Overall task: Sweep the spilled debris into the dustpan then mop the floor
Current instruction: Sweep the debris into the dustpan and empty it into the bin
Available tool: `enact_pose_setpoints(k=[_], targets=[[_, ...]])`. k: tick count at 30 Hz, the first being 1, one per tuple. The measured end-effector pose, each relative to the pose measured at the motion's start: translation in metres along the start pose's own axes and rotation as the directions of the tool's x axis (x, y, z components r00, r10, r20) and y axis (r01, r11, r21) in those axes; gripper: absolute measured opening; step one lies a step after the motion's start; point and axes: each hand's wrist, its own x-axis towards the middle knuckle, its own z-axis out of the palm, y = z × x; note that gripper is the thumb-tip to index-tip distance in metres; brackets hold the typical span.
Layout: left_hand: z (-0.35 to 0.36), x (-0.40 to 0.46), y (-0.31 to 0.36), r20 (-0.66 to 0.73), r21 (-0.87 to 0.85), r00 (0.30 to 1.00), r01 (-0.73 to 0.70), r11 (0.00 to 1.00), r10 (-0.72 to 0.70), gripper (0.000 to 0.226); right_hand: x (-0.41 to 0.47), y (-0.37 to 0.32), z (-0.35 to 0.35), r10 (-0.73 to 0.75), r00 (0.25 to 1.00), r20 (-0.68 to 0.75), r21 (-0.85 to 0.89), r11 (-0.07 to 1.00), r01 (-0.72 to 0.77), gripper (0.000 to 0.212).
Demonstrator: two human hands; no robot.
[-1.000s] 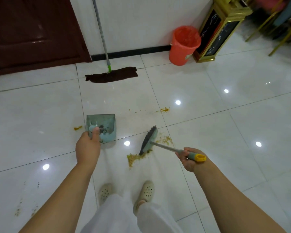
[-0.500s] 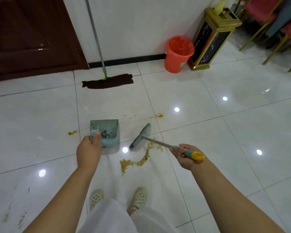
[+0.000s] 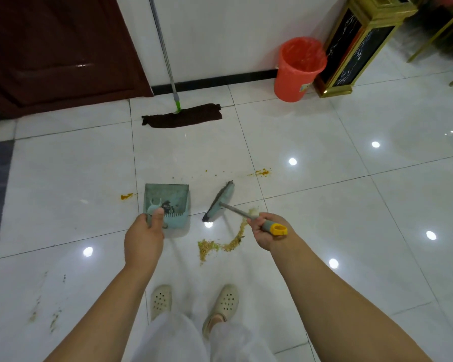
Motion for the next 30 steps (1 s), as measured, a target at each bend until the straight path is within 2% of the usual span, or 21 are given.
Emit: enact_pose_setpoints(k=[5, 9, 11, 14, 17, 19, 22, 27, 30], targets=[[0.012, -0.002, 0.011, 0.035, -0.002, 0.999, -0.019, 1.000, 0.019, 0.053, -0.014, -0.019, -0.034, -0.042, 0.999, -0.024, 0.132, 0.990, 0.045, 0.037], [0.025, -0.006, 0.025, 0.057, 0.002, 0.998, -0.020, 1.000, 0.020, 0.051, -0.032, -0.041, -0.061, -0.055, 0.998, 0.040, 0.138, 0.989, 0.049, 0.013], [0.031, -0.010, 0.032, 0.069, 0.017, 0.997, -0.037, 0.999, 0.035, 0.050, -0.044, -0.054, -0.073, -0.059, 0.997, 0.055, 0.120, 0.991, 0.052, 0.011], [0.042, -0.015, 0.043, 0.101, -0.010, 0.992, -0.073, 0.997, 0.073, 0.046, -0.053, -0.076, -0.086, -0.063, 0.997, 0.049, 0.027, 0.998, 0.062, 0.010], [0.051, -0.018, 0.052, 0.117, -0.009, 0.990, -0.082, 0.997, 0.083, 0.047, -0.054, -0.098, -0.092, -0.051, 0.998, 0.038, -0.186, 0.981, 0.057, 0.013], [0.056, -0.019, 0.056, 0.128, 0.008, 0.988, -0.085, 0.996, 0.083, 0.053, -0.053, -0.112, -0.090, -0.054, 0.998, 0.010, -0.373, 0.926, 0.054, 0.015], [0.061, -0.019, 0.057, 0.161, -0.004, 0.984, -0.080, 0.997, 0.079, 0.055, -0.050, -0.124, -0.084, -0.134, 0.989, -0.065, -0.625, 0.778, 0.064, 0.017], [0.058, -0.021, 0.053, 0.203, -0.065, 0.977, -0.047, 0.997, 0.060, 0.049, -0.028, -0.117, -0.085, -0.289, 0.952, -0.098, -0.818, 0.568, 0.088, 0.011], [0.051, -0.022, 0.047, 0.228, -0.082, 0.972, -0.036, 0.996, 0.054, 0.050, -0.012, -0.101, -0.091, -0.349, 0.930, -0.117, -0.934, 0.357, 0.017, 0.007]])
